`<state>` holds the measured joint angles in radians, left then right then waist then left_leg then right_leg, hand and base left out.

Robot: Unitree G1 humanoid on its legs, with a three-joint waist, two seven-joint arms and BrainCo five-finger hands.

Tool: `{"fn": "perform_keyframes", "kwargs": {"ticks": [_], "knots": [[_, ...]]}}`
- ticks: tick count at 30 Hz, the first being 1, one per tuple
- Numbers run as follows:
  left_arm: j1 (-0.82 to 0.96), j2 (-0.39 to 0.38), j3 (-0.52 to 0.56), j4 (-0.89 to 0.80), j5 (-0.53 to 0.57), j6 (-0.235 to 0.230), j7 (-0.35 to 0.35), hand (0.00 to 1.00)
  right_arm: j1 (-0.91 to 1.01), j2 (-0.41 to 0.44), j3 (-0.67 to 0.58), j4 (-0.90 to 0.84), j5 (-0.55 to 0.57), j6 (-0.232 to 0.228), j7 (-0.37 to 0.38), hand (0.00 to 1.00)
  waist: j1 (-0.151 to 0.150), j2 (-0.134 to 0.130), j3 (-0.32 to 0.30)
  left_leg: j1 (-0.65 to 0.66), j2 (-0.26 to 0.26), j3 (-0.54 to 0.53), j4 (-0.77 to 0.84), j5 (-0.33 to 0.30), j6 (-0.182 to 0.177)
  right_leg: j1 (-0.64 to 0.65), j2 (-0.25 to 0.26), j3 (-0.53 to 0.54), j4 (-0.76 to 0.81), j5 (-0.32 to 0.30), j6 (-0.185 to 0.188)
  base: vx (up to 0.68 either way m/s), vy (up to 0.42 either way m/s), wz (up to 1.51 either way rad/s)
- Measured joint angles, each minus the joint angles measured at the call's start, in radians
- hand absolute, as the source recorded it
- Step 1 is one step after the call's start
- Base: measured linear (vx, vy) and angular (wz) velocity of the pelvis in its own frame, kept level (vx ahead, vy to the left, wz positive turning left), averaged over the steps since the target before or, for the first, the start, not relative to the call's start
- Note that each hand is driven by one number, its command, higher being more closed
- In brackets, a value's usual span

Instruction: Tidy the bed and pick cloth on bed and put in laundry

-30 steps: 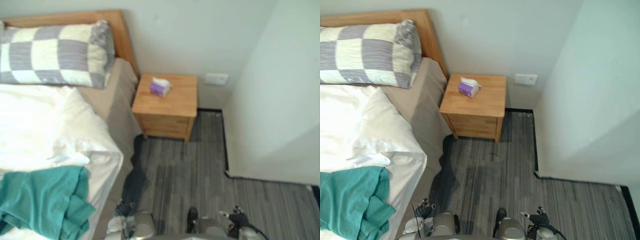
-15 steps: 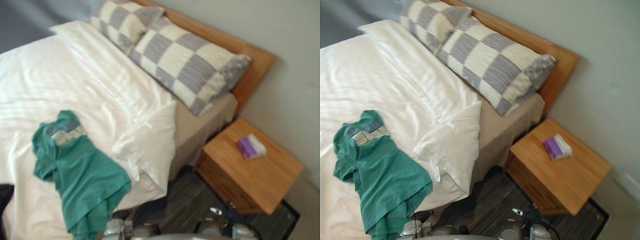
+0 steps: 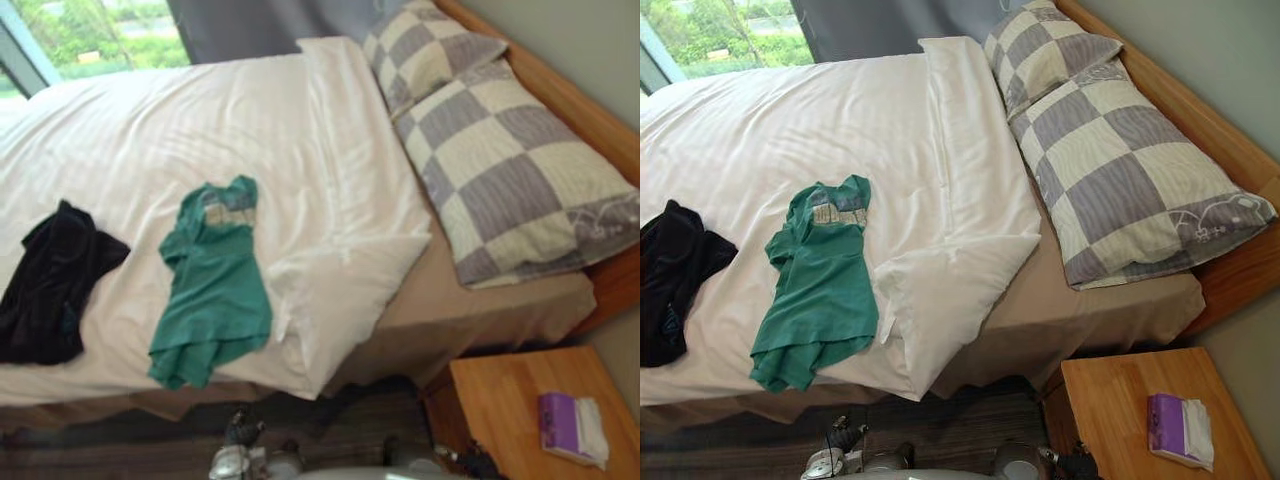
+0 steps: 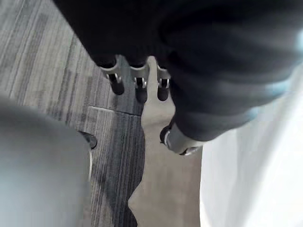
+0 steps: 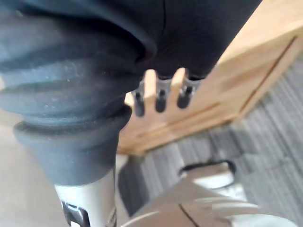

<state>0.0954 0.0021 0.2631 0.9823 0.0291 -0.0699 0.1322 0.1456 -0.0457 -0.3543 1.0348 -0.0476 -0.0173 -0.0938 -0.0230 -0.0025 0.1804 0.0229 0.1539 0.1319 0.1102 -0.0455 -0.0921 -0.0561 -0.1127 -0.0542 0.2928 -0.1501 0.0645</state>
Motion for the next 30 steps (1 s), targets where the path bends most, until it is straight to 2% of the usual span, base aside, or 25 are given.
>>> {"fn": "perform_keyframes", "kwargs": {"ticks": [1, 2, 3, 5, 7, 9, 10, 13, 14, 17, 20, 24, 29, 30], "knots": [[-0.001, 0.001, 0.025, 0.000, -0.001, 0.003, 0.001, 0.00, 0.004, 0.008, -0.028, 0.000, 0.009, 0.003, -0.002, 0.00, 0.000, -0.010, -0.002, -0.015, 0.033, 0.152, 0.096, -0.037, 0.025, 0.003, -0.023, -0.012, -0.002, 0.008, 0.005, -0.09, 0.054, 0.38], [0.000, 0.001, 0.026, 0.001, 0.000, 0.005, 0.001, 0.00, 0.009, 0.007, -0.043, 0.000, 0.011, 0.003, -0.005, 0.00, -0.006, -0.010, -0.004, -0.012, 0.039, 0.190, 0.129, -0.051, 0.032, 0.009, -0.033, -0.020, -0.006, 0.011, 0.011, -0.05, 0.066, 0.39], [0.003, -0.001, 0.026, 0.011, 0.000, 0.008, 0.001, 0.00, 0.017, 0.004, -0.069, -0.002, 0.036, 0.003, -0.012, 0.00, -0.026, 0.002, -0.009, 0.010, 0.034, 0.222, 0.124, -0.067, 0.016, 0.029, -0.046, -0.030, -0.027, 0.019, 0.027, -0.03, 0.124, 0.30], [0.013, 0.001, 0.059, 0.013, 0.000, 0.017, 0.002, 0.00, 0.027, 0.012, -0.135, -0.004, 0.072, 0.007, -0.015, 0.00, -0.025, 0.012, -0.031, 0.046, -0.015, 0.232, 0.006, -0.039, 0.016, 0.046, -0.060, -0.023, -0.089, 0.044, 0.044, -0.09, 0.225, 0.10], [0.037, 0.022, 0.062, 0.008, 0.000, 0.021, 0.002, 0.00, 0.050, 0.022, -0.221, -0.049, 0.108, 0.016, -0.019, 0.00, -0.034, -0.003, -0.055, 0.065, -0.066, 0.226, -0.112, 0.003, 0.023, 0.057, -0.083, -0.025, -0.155, 0.077, 0.047, -0.07, 0.198, 0.19], [0.059, 0.044, 0.062, 0.009, 0.000, 0.024, 0.002, 0.00, 0.069, 0.007, -0.331, -0.155, 0.118, 0.027, -0.040, 0.00, -0.051, -0.013, -0.061, 0.086, -0.099, 0.216, -0.184, 0.019, 0.024, 0.077, -0.096, -0.023, -0.185, 0.083, 0.042, 0.01, 0.135, 0.28], [0.082, 0.056, 0.059, 0.009, 0.000, 0.024, 0.001, 0.00, 0.082, -0.034, -0.366, -0.261, 0.116, 0.027, -0.061, 0.00, -0.060, -0.016, -0.061, 0.104, -0.113, 0.214, -0.212, 0.031, 0.023, 0.089, -0.100, -0.016, -0.193, 0.083, 0.043, 0.00, 0.092, 0.08], [0.128, 0.063, 0.052, 0.009, 0.000, 0.024, 0.001, 0.00, 0.076, -0.116, -0.383, -0.429, 0.114, 0.025, -0.083, 0.00, -0.074, -0.029, -0.069, 0.113, -0.121, 0.210, -0.212, 0.039, 0.033, 0.090, -0.102, 0.003, -0.191, 0.081, 0.046, 0.00, 0.033, -0.02], [0.146, 0.063, 0.038, 0.009, 0.000, 0.024, 0.001, 0.00, 0.070, -0.164, -0.386, -0.555, 0.095, 0.023, -0.098, 0.00, -0.074, -0.031, -0.078, 0.114, -0.122, 0.207, -0.212, 0.039, 0.033, 0.088, -0.102, 0.002, -0.192, 0.081, 0.046, 0.04, -0.006, 0.04], [0.161, 0.073, 0.001, 0.009, 0.001, 0.023, -0.001, 0.00, -0.019, -0.258, -0.386, -0.663, 0.022, 0.010, -0.124, 0.00, -0.075, -0.038, -0.081, 0.113, -0.120, 0.197, -0.212, 0.047, 0.034, 0.090, -0.098, -0.003, -0.192, 0.087, 0.060, 0.06, -0.031, 0.05], [0.161, 0.082, -0.030, 0.009, 0.002, 0.023, -0.003, 0.00, -0.102, -0.323, -0.352, -0.680, -0.018, -0.001, -0.126, 0.00, -0.076, -0.037, -0.081, 0.117, -0.118, 0.186, -0.212, 0.057, 0.047, 0.104, -0.091, -0.014, -0.194, 0.095, 0.070, 0.09, -0.029, 0.07], [0.160, 0.088, -0.040, 0.008, 0.003, 0.020, -0.021, 0.00, -0.240, -0.408, -0.182, -0.743, -0.077, -0.010, -0.121, 0.00, -0.074, -0.039, -0.080, 0.119, -0.111, 0.172, -0.212, 0.061, 0.048, 0.112, -0.084, -0.029, -0.201, 0.097, 0.067, 0.08, -0.030, 0.08], [0.160, 0.101, -0.065, 0.005, 0.003, 0.015, -0.022, 0.00, -0.374, -0.440, 0.028, -0.785, -0.108, -0.046, -0.099, 0.00, -0.069, -0.044, -0.072, 0.117, -0.110, 0.163, -0.212, 0.062, 0.047, 0.121, -0.082, -0.039, -0.213, 0.099, 0.065, -0.01, -0.012, 0.05], [0.160, 0.102, -0.065, 0.004, 0.004, 0.015, -0.022, 0.00, -0.407, -0.441, 0.068, -0.785, -0.117, -0.050, -0.096, 0.00, -0.069, -0.052, -0.061, 0.114, -0.110, 0.159, -0.212, 0.064, 0.046, 0.121, -0.082, -0.042, -0.214, 0.099, 0.065, -0.06, -0.006, 0.09]]}}
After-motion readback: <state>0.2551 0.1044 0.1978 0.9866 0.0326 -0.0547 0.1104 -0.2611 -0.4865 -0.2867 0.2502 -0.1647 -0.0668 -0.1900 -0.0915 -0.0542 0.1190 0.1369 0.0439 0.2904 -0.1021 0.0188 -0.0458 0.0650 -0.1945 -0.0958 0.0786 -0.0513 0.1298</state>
